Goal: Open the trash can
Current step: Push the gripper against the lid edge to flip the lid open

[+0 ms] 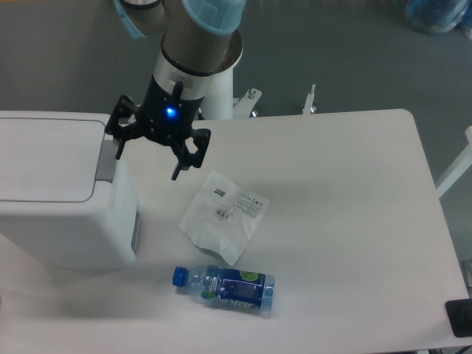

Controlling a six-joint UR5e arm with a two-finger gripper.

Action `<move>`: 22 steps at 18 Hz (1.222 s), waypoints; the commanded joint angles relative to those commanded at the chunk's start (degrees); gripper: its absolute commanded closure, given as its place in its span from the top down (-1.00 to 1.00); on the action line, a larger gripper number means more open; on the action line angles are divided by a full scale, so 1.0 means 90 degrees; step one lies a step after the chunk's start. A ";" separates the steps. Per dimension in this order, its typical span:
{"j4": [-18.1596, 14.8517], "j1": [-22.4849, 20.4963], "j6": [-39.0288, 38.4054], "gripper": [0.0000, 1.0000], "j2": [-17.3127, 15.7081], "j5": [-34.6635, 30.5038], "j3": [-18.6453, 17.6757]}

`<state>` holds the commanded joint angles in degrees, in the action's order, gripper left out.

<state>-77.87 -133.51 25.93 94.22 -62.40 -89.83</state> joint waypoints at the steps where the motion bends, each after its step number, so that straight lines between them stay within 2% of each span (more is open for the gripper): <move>1: 0.0010 0.0010 -0.0010 1.00 0.0010 0.0010 0.0029; 22: 0.0098 0.0088 -0.0098 1.00 0.0176 -0.0049 -0.0049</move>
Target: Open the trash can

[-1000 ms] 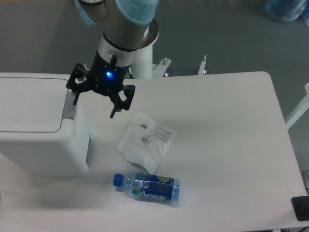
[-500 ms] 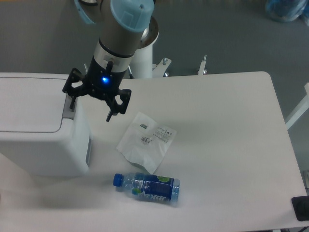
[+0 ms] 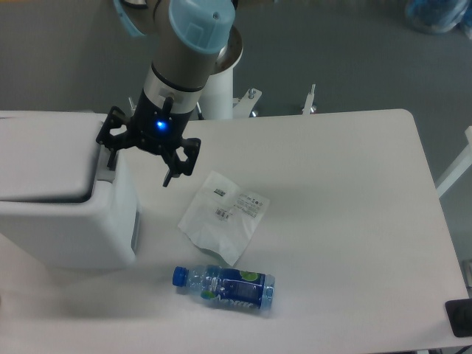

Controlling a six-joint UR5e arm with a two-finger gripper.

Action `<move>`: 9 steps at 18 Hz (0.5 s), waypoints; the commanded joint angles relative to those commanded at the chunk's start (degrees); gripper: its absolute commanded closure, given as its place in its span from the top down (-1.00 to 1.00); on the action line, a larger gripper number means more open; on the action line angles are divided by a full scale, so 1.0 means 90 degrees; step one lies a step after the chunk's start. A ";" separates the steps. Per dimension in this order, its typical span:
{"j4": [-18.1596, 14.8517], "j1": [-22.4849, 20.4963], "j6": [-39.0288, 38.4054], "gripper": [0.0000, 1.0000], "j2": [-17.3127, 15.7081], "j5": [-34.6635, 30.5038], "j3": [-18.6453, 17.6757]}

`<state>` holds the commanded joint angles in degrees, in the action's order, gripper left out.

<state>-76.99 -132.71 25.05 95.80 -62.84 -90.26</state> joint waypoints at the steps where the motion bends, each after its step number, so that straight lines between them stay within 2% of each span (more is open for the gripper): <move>1: 0.0000 0.0000 0.0000 1.00 -0.0010 0.0000 0.0000; 6: 0.0010 0.0000 0.0087 1.00 -0.0029 0.0000 0.0136; 9: 0.0292 -0.0019 0.0107 1.00 -0.0049 -0.0010 0.0283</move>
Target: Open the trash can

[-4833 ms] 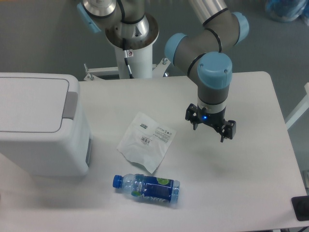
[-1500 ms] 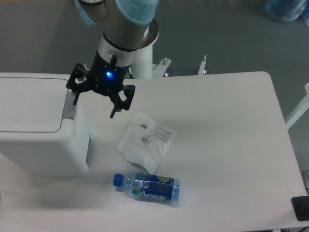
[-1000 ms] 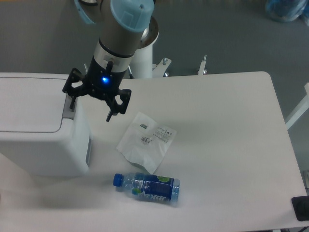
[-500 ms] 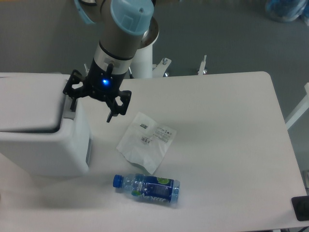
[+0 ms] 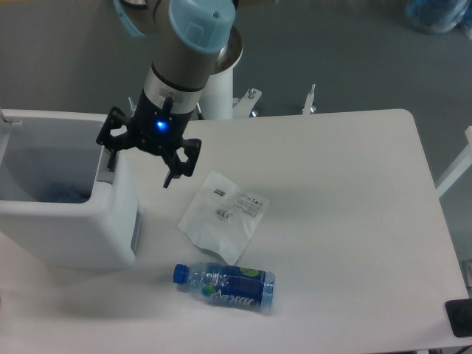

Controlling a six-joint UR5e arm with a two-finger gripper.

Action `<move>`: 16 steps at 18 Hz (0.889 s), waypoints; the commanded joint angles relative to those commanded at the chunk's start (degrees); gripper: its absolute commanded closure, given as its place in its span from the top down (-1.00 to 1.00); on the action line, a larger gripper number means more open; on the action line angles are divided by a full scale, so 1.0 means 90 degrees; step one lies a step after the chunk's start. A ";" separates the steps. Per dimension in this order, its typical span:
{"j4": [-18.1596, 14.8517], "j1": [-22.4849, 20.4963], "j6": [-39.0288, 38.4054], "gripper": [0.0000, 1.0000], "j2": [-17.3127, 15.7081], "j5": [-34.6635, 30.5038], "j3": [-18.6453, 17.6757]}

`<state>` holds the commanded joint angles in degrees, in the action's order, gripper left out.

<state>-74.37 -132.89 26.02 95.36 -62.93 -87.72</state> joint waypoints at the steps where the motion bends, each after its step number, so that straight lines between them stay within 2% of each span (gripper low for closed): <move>1: 0.0175 -0.0048 0.0000 1.00 -0.0010 0.0000 0.0000; 4: 0.0635 -0.0224 0.0145 1.00 -0.0029 -0.0184 -0.0097; 7: 0.0695 -0.0469 0.0633 1.00 0.0000 -0.0779 -0.0204; 10: 0.0763 -0.0722 0.1238 1.00 0.0087 -0.1327 -0.0536; 12: 0.1006 -0.0791 0.1503 1.00 0.0233 -0.1406 -0.0770; 14: 0.1357 -0.1044 0.1611 1.00 0.0448 -0.1804 -0.0975; 16: 0.1514 -0.1162 0.2038 1.00 0.0605 -0.2225 -0.0947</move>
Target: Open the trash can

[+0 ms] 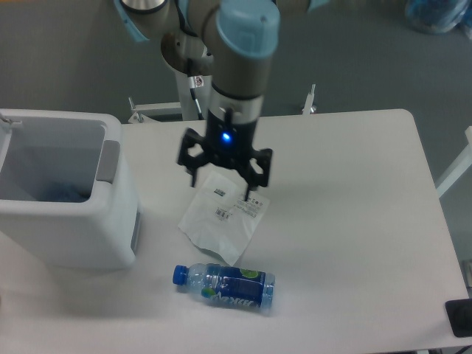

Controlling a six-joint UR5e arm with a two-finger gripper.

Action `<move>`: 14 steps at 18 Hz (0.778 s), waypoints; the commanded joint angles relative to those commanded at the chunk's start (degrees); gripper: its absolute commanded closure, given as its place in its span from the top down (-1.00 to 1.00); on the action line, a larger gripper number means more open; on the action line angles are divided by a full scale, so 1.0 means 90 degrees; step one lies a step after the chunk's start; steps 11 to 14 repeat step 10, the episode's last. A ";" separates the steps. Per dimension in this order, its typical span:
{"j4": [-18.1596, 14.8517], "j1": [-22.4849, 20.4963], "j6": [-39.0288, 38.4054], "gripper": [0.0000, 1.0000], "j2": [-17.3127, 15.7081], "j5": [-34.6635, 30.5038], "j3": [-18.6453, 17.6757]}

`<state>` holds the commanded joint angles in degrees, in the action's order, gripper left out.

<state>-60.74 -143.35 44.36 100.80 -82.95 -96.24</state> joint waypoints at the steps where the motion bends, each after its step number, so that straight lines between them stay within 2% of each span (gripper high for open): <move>1: 0.0030 -0.0049 0.0380 1.00 0.0097 -0.0079 0.0039; 4: 0.0030 -0.0225 0.1377 1.00 0.0322 -0.0158 0.0059; 6: 0.0030 -0.0312 0.1730 1.00 0.0323 -0.0207 0.0020; 10: 0.0020 -0.0527 0.1780 1.00 0.0304 -0.0401 -0.0146; 14: 0.0020 -0.0527 0.1780 1.00 0.0304 -0.0401 -0.0146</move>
